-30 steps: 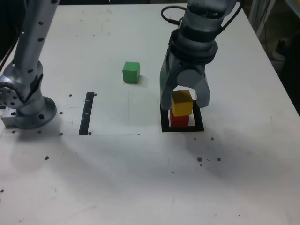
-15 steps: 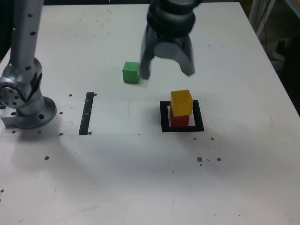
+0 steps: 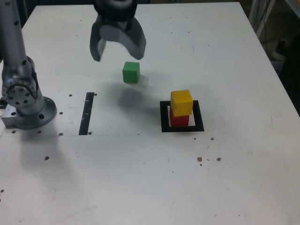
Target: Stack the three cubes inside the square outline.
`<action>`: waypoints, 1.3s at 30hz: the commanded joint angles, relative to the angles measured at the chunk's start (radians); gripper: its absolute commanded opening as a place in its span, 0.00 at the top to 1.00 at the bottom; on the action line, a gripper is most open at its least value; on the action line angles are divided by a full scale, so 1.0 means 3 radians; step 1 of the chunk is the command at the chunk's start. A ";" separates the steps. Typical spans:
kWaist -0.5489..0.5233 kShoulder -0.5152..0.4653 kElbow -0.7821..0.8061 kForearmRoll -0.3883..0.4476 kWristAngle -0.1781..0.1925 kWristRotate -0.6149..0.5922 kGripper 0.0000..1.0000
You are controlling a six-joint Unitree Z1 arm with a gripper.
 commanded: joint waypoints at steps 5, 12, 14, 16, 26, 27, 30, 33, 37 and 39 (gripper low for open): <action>0.0028 0.0132 0.0187 -0.0266 0.0156 0.0213 0.00; 0.0127 0.0557 0.0253 -0.0671 0.0094 0.0210 0.01; 0.0157 0.0623 0.0266 -0.0744 0.0073 0.0212 0.01; 0.0168 0.0652 0.0271 -0.0787 0.0058 0.0217 0.01; 0.0201 0.0728 0.0269 -0.0830 -0.0059 0.0221 0.28; 0.0203 0.0720 0.0263 -0.0834 -0.0059 0.0221 0.35; 0.0210 0.0681 0.0245 -0.0833 -0.0047 0.0220 0.53; 0.0214 0.0652 0.0223 -0.0807 -0.0042 0.0211 0.62; 0.0217 0.0677 0.0184 -0.0772 -0.0044 0.0198 0.70; 0.0219 0.0694 0.0170 -0.0777 -0.0047 0.0192 0.75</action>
